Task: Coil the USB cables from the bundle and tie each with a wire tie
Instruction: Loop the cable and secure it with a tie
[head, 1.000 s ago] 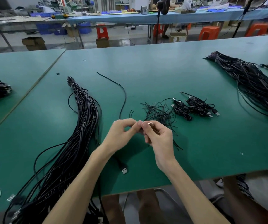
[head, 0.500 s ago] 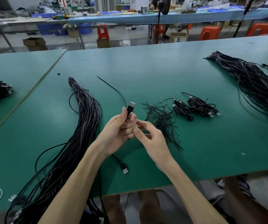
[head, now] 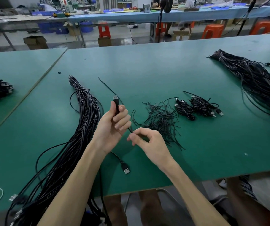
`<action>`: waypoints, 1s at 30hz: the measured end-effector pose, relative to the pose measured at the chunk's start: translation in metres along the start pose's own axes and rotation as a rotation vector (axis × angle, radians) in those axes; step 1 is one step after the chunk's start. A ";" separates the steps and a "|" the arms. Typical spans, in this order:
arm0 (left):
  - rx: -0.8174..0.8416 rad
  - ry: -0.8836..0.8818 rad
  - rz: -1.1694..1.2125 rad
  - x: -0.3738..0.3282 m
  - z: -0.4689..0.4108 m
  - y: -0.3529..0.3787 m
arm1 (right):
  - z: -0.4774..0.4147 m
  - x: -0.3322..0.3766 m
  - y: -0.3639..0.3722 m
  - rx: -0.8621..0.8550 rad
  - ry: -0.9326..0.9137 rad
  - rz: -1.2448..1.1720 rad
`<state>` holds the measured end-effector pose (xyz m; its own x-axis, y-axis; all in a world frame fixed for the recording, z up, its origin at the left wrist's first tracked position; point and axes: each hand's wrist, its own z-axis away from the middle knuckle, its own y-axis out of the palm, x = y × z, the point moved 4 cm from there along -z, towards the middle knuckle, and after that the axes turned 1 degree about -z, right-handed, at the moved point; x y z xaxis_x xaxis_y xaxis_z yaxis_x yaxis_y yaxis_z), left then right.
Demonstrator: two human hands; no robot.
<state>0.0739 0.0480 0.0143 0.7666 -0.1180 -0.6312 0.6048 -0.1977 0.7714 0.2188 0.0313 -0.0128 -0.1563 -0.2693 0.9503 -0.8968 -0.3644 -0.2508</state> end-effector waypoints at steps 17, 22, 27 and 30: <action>0.062 -0.049 0.124 -0.015 0.014 0.005 | 0.003 0.002 -0.002 -0.047 0.047 -0.113; 0.112 -0.204 -0.322 -0.011 0.018 0.008 | 0.003 -0.001 -0.009 -0.168 0.102 -0.268; 0.103 -0.267 -0.786 -0.008 0.023 0.005 | 0.001 -0.007 -0.014 -0.257 0.120 -0.433; 0.130 -0.301 -1.020 0.000 0.023 0.006 | 0.001 -0.010 -0.014 -0.264 0.127 -0.463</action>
<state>0.0722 0.0245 0.0168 -0.1836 -0.0704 -0.9805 0.8886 -0.4385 -0.1348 0.2330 0.0384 -0.0194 0.2453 -0.0186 0.9693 -0.9547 -0.1786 0.2382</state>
